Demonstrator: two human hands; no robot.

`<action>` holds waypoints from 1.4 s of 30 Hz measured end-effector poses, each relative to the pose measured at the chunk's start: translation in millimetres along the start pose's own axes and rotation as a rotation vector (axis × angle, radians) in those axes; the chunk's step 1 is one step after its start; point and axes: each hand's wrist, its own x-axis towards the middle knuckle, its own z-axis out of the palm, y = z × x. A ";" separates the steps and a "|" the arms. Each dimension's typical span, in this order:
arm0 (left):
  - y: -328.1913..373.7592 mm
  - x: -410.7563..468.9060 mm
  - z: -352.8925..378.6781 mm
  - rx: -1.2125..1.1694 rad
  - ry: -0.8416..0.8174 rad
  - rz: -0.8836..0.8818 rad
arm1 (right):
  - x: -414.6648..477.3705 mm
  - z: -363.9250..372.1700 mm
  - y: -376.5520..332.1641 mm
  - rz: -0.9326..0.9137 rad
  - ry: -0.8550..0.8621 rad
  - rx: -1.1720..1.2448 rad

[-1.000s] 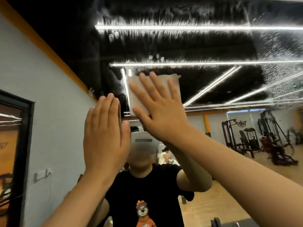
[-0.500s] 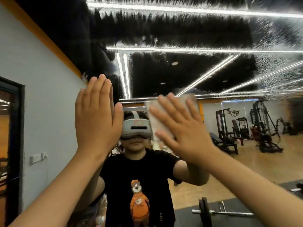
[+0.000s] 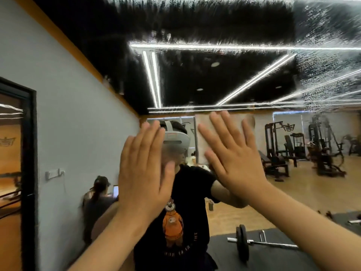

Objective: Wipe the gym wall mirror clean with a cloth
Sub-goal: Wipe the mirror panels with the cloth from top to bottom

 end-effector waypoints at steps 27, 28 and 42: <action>28.5 -9.3 36.6 0.184 -0.030 -0.041 | -54.7 -8.4 103.5 0.102 0.024 0.009; 28.7 -9.4 36.6 0.180 -0.032 -0.046 | -73.0 -6.5 102.5 0.071 0.002 0.012; 31.1 -6.5 34.8 0.198 -0.020 -0.051 | 6.2 -20.9 150.7 0.035 0.002 -0.013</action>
